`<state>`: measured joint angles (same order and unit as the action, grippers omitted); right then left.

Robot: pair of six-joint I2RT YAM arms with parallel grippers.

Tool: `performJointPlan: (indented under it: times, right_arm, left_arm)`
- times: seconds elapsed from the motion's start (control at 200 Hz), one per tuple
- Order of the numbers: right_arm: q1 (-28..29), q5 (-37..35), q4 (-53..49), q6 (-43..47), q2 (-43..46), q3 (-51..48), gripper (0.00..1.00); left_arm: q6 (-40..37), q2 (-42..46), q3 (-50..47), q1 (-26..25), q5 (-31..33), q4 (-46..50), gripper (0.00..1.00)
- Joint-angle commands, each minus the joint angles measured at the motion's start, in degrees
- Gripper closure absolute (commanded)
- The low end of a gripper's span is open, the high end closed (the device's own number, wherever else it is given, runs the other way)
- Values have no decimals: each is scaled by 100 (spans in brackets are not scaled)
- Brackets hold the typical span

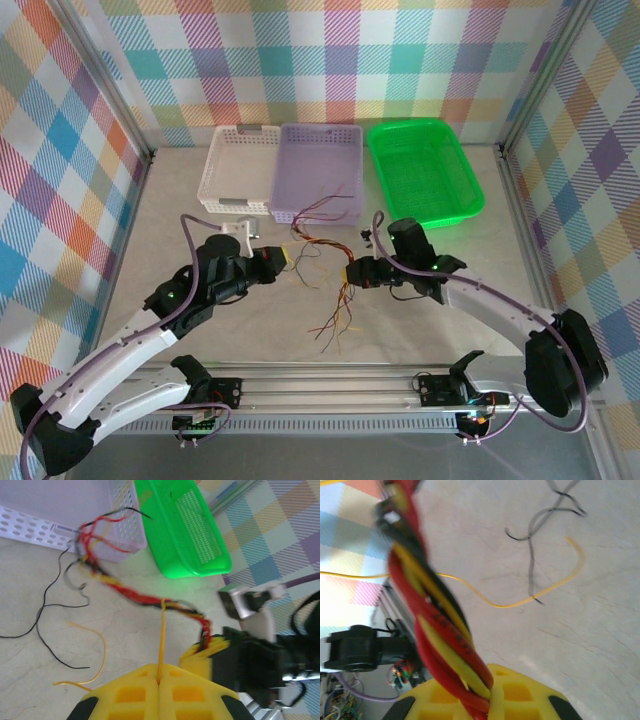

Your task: Untangle the cables

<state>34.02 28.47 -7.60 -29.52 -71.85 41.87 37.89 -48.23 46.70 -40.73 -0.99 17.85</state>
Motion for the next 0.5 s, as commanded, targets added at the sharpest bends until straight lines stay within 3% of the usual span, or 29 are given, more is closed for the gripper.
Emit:
performJointPlan:
  times: [0.0, 0.295, 0.495]
  right_arm:
    - [-62, -278, -135, 237, -159, -131, 86]
    - [-62, -94, 77, 448, -57, -203, 48]
    - [-53, 73, 575, 482, 853, -489, 33]
  left_arm:
    - [44, 100, 456, 65, -37, 187, 100]
    - [115, -484, 1174, 74, -37, 596, 100]
    - [252, -1034, 1494, 87, -197, 553, 100]
